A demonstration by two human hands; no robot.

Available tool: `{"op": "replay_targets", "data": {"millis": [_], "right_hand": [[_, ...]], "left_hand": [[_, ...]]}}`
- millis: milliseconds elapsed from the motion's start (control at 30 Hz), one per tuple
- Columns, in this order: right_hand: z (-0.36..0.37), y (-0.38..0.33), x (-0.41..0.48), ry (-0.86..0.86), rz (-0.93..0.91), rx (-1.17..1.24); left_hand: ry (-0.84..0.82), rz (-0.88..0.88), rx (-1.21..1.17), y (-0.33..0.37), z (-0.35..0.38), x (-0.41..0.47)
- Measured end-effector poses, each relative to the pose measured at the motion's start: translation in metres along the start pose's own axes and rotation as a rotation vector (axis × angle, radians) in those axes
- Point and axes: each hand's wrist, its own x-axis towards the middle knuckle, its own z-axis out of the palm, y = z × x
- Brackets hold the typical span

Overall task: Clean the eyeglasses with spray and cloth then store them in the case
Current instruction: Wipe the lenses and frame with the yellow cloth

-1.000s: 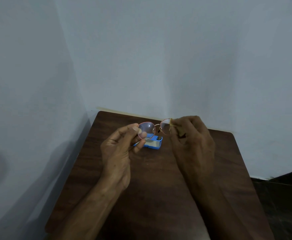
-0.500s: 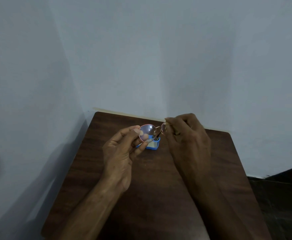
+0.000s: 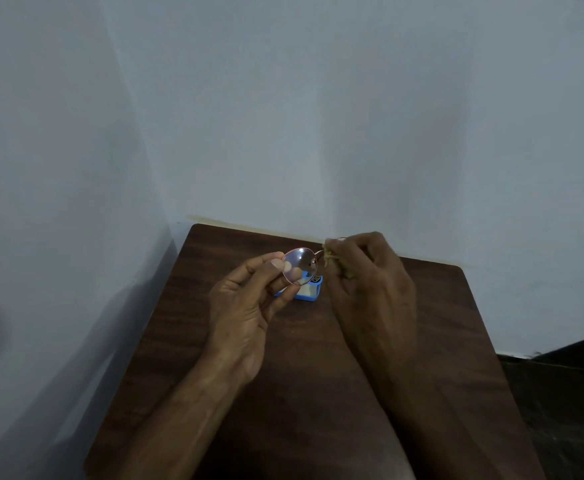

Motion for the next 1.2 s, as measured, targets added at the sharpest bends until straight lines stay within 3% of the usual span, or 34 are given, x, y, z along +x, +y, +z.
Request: {"op": "replay_targets", "data": {"millis": [200,433,567,767,933,1100,1200], "right_hand": [[-0.001,0.011,-0.004,0.071,0.060,-0.009],[-0.004,0.009,-0.002,0.091,-0.052,0.036],[-0.007,0.016,0.005,0.166,0.036,0.069],[-0.003,0.011,-0.003,0.097,-0.057,0.093],[-0.006,0.020,0.006,0.190,0.076,0.110],[-0.005,0.016,-0.002,0.107,-0.014,0.100],[-0.007,0.022,0.004,0.131,0.097,0.137]], "left_hand": [[-0.017,0.058,0.039,-0.004,-0.002,-0.002],[-0.073,0.294,0.207,-0.002,0.006,-0.003],[-0.093,0.396,0.306,-0.003,0.007,-0.007],[-0.063,0.429,0.337,-0.004,0.005,-0.009],[-0.066,0.425,0.345,-0.006,0.005,-0.013],[-0.069,0.442,0.385,-0.004,0.003,-0.013],[-0.071,0.432,0.387,-0.005,0.003,-0.014]]}}
